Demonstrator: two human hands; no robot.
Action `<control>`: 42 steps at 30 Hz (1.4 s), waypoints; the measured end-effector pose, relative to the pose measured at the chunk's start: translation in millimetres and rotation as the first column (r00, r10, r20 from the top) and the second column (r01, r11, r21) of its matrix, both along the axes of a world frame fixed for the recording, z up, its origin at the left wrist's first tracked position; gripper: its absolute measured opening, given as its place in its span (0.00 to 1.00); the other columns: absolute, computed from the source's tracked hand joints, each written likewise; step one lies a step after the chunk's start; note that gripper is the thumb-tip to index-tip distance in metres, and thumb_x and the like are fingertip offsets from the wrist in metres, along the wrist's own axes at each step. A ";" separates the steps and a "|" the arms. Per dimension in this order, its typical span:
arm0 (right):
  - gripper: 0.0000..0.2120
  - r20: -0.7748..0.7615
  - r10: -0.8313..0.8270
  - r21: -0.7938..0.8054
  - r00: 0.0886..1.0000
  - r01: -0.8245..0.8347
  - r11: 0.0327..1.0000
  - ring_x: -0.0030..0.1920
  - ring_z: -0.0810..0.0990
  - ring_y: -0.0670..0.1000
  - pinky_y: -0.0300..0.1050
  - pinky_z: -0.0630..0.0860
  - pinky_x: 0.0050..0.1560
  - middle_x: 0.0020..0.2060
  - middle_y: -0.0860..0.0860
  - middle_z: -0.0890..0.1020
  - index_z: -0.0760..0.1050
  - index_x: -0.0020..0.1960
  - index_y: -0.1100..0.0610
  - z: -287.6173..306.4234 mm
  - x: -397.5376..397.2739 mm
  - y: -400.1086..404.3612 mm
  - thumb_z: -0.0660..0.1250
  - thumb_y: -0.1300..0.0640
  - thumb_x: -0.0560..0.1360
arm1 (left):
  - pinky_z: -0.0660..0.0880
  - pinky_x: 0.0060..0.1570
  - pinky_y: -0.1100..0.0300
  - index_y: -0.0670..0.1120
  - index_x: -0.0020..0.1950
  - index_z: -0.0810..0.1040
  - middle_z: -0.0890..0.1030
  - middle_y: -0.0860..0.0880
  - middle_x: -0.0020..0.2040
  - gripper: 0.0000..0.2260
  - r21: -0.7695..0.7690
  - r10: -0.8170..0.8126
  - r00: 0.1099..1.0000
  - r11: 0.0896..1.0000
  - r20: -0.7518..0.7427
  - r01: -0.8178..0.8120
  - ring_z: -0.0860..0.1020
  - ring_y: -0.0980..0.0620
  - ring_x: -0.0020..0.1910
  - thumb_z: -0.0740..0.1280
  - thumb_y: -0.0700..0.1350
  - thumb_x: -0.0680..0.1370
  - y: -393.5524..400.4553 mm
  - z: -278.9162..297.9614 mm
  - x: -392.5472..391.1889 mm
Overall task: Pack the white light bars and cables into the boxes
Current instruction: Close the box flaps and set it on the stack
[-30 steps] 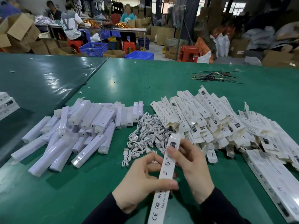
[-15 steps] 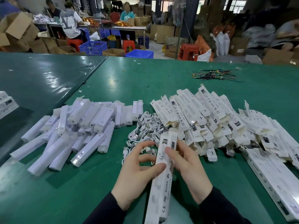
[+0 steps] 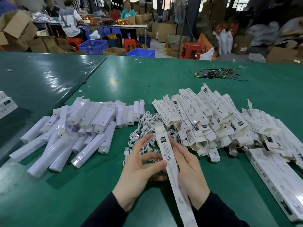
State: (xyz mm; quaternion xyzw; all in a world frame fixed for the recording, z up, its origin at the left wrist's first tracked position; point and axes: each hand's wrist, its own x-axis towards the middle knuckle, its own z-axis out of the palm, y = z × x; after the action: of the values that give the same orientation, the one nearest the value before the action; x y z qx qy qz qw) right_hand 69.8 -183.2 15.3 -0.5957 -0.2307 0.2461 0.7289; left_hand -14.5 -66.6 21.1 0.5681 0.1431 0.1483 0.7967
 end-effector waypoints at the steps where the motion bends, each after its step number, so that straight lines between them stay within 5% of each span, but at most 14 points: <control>1: 0.16 0.010 0.016 0.019 1.000 -0.016 1.000 0.51 0.84 0.46 0.37 0.80 0.42 0.51 0.49 0.86 0.76 0.65 0.50 1.8 -1.4 -0.5 0.57 0.52 0.80 | 0.81 0.38 0.50 0.60 0.70 0.69 0.82 0.40 0.47 0.35 0.020 -0.011 1.000 1.000 0.021 0.011 0.82 0.42 0.39 0.77 0.38 0.68 0.8 0.0 -0.5; 5: 0.18 0.059 0.029 0.037 0.998 -0.031 0.999 0.54 0.83 0.48 0.38 0.80 0.43 0.53 0.47 0.85 0.75 0.67 0.50 1.1 -4.6 0.1 0.62 0.49 0.79 | 0.80 0.38 0.50 0.63 0.68 0.73 0.77 0.42 0.44 0.33 0.080 -0.064 0.997 0.995 0.053 0.059 0.80 0.44 0.37 0.76 0.40 0.68 3.0 1.9 -2.3; 10: 0.19 0.190 -0.011 0.007 0.982 0.010 1.000 0.36 0.73 0.52 0.46 0.73 0.39 0.35 0.49 0.74 0.72 0.63 0.40 2.0 3.2 -4.2 0.66 0.50 0.73 | 0.79 0.39 0.47 0.54 0.70 0.71 0.77 0.30 0.50 0.31 0.068 -0.152 0.988 0.986 0.027 0.150 0.80 0.40 0.40 0.72 0.36 0.69 4.6 4.6 -3.7; 14: 0.13 0.206 0.034 -0.003 0.978 -0.035 0.999 0.37 0.73 0.53 0.49 0.73 0.40 0.37 0.62 0.72 0.75 0.57 0.45 4.0 3.0 -4.8 0.65 0.50 0.72 | 0.78 0.37 0.50 0.52 0.66 0.72 0.77 0.29 0.51 0.24 0.103 -0.191 0.981 0.977 0.025 0.187 0.80 0.40 0.42 0.70 0.39 0.72 6.1 7.4 -5.0; 19: 0.12 0.061 0.120 0.088 0.991 -0.125 0.988 0.35 0.77 0.49 0.40 0.76 0.34 0.38 0.52 0.79 0.73 0.55 0.48 3.2 3.2 -5.1 0.59 0.58 0.74 | 0.79 0.38 0.52 0.51 0.64 0.72 0.78 0.32 0.51 0.22 0.108 -0.189 0.981 0.977 0.039 0.184 0.81 0.44 0.44 0.70 0.39 0.72 4.3 4.3 -5.3; 25: 0.08 0.104 0.071 0.080 0.992 -0.079 0.994 0.42 0.76 0.54 0.47 0.75 0.45 0.42 0.58 0.76 0.74 0.53 0.48 6.0 0.6 -3.1 0.62 0.55 0.75 | 0.78 0.43 0.54 0.53 0.62 0.73 0.76 0.33 0.51 0.20 0.168 -0.182 0.981 0.971 0.061 0.170 0.79 0.45 0.45 0.71 0.39 0.73 3.2 3.7 -5.5; 29: 0.06 0.185 0.039 0.065 0.982 -0.052 0.997 0.42 0.77 0.52 0.46 0.74 0.45 0.40 0.53 0.77 0.73 0.54 0.48 4.7 -0.1 -2.7 0.60 0.53 0.78 | 0.78 0.45 0.56 0.55 0.64 0.74 0.74 0.31 0.54 0.21 0.205 -0.184 0.980 0.964 0.069 0.167 0.79 0.45 0.48 0.70 0.40 0.73 2.4 1.6 -5.1; 32: 0.07 0.193 0.029 0.060 0.981 -0.041 0.997 0.44 0.81 0.51 0.47 0.78 0.48 0.43 0.51 0.81 0.74 0.55 0.48 2.7 1.4 -1.6 0.60 0.53 0.79 | 0.76 0.52 0.50 0.62 0.65 0.73 0.76 0.36 0.57 0.21 0.323 -0.180 0.982 0.934 0.054 0.153 0.78 0.39 0.51 0.70 0.47 0.74 1.7 -1.5 -5.0; 37: 0.14 0.248 -0.012 0.001 0.969 0.012 1.000 0.52 0.82 0.48 0.40 0.76 0.54 0.51 0.45 0.83 0.71 0.64 0.41 -2.2 -1.5 -1.1 0.56 0.50 0.80 | 0.75 0.61 0.50 0.64 0.69 0.66 0.80 0.55 0.59 0.21 0.514 -0.183 0.983 0.845 0.017 0.149 0.79 0.47 0.56 0.64 0.57 0.76 -3.3 -8.7 -3.3; 39: 0.16 0.272 -0.004 -0.054 0.962 0.019 0.998 0.52 0.82 0.45 0.40 0.76 0.55 0.51 0.42 0.83 0.68 0.67 0.38 -4.9 -2.0 -0.3 0.55 0.48 0.80 | 0.77 0.56 0.52 0.63 0.67 0.67 0.81 0.54 0.58 0.19 0.477 -0.185 0.983 0.865 0.009 0.158 0.80 0.48 0.54 0.64 0.57 0.76 -3.4 -9.2 -3.4; 42: 0.18 0.234 0.025 -0.075 0.972 -0.008 0.997 0.36 0.76 0.46 0.44 0.73 0.44 0.31 0.44 0.78 0.68 0.66 0.38 -6.2 -2.1 0.1 0.60 0.49 0.78 | 0.80 0.39 0.53 0.62 0.62 0.72 0.83 0.48 0.49 0.14 0.361 -0.157 0.987 0.918 -0.046 0.163 0.79 0.50 0.42 0.64 0.53 0.77 -4.0 -7.4 -4.1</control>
State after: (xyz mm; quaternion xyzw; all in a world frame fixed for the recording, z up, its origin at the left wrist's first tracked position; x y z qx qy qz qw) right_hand 67.7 -183.1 9.2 -0.6453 -0.3109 0.1882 0.6720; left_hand -18.6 -70.6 13.7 0.7168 0.0728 0.1021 0.6859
